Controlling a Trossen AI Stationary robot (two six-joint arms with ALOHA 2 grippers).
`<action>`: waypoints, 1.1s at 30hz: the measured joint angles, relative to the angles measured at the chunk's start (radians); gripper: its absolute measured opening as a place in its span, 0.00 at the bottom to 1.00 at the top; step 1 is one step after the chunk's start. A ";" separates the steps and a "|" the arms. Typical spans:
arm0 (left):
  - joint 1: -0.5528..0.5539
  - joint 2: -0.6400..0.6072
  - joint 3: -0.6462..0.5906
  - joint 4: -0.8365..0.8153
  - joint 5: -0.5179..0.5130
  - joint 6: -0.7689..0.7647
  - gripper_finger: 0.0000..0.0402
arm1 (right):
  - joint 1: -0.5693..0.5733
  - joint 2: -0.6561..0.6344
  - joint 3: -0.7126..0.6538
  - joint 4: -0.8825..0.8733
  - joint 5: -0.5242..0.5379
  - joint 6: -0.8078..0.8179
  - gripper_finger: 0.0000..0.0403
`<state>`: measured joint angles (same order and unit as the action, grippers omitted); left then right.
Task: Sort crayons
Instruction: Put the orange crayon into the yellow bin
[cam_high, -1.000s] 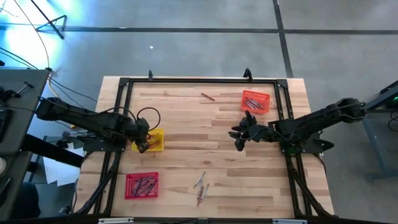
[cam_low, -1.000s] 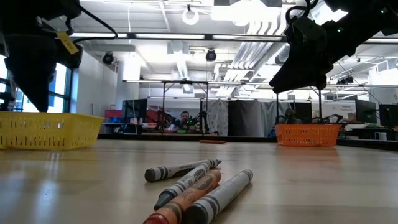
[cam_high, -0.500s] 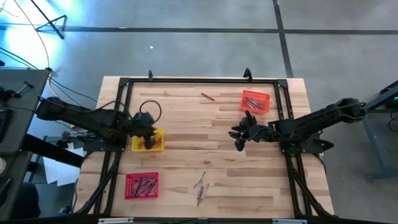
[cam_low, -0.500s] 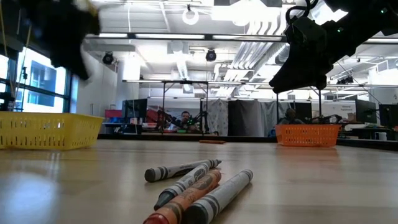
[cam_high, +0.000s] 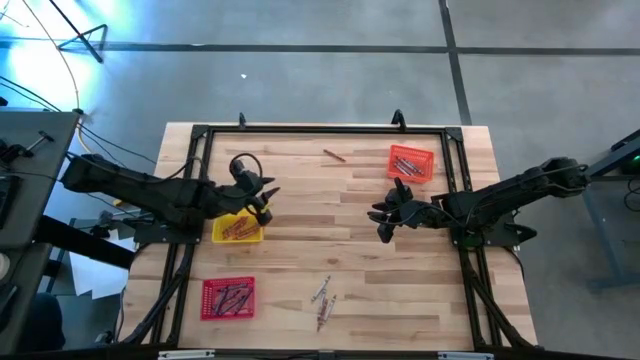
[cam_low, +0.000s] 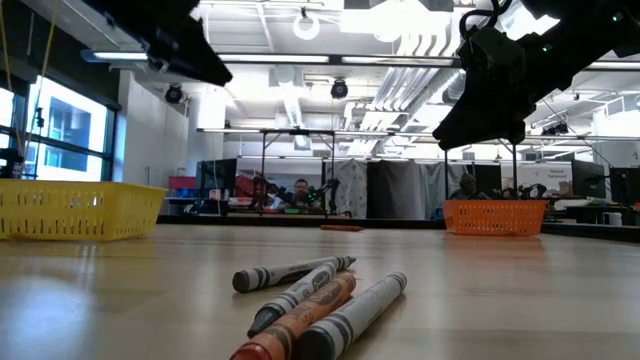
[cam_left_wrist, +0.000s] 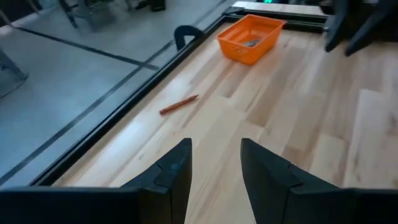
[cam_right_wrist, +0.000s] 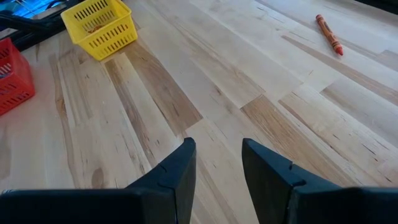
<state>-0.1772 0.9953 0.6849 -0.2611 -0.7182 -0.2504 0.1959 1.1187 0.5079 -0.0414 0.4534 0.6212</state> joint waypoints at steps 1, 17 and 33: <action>0.003 0.012 0.000 0.006 -0.008 0.000 0.30 | 0.000 0.000 0.000 0.000 0.000 0.000 0.31; 0.027 0.120 0.000 0.066 -0.019 -0.015 0.30 | -0.003 0.000 0.000 0.017 0.018 -0.001 0.31; 0.036 0.124 0.000 0.109 -0.053 -0.035 0.30 | -0.139 0.000 0.001 0.123 0.021 -0.070 0.31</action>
<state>-0.1417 1.1191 0.6846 -0.1524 -0.7711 -0.2855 0.0571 1.1191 0.5092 0.0815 0.4739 0.5508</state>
